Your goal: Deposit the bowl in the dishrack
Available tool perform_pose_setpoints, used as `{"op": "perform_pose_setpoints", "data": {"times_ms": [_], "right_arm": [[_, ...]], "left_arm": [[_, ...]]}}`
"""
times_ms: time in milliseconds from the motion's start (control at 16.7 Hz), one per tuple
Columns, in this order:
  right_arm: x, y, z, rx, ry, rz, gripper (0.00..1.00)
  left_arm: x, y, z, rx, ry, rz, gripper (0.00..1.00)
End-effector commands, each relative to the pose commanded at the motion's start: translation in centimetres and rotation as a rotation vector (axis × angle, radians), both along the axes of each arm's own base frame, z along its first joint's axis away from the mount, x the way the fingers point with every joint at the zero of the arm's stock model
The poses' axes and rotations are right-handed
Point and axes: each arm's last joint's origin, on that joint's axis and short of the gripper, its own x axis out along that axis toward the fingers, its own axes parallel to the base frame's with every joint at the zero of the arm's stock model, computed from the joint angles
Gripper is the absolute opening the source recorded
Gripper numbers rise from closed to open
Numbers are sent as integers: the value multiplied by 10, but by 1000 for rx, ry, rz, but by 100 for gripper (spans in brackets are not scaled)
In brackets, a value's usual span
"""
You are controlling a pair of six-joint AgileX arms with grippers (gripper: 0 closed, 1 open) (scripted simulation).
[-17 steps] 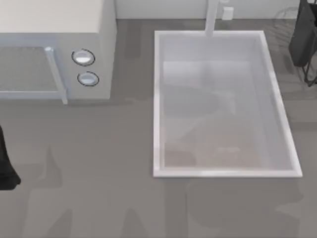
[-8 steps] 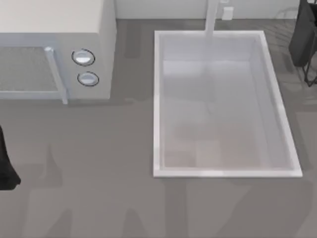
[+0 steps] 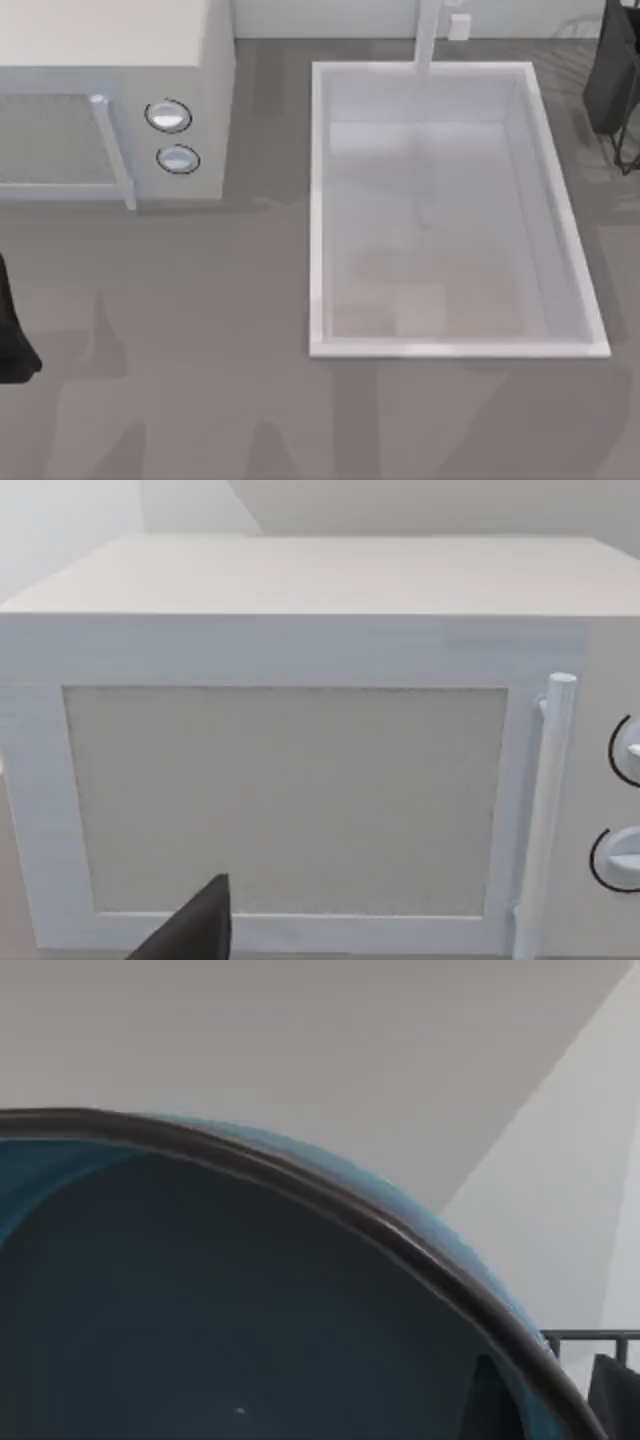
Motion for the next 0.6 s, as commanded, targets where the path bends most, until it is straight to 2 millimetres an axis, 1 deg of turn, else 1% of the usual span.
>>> {"op": "perform_pose_setpoints", "data": {"times_ms": [420, 480, 600], "right_arm": [[0, 0, 0, 0, 0, 0, 98], [0, 0, 0, 0, 0, 0, 100], [0, 0, 0, 0, 0, 0, 100]], "left_arm": [[0, 0, 0, 0, 0, 0, 100], [0, 0, 0, 0, 0, 0, 100], [0, 0, 0, 0, 0, 0, 100]]}}
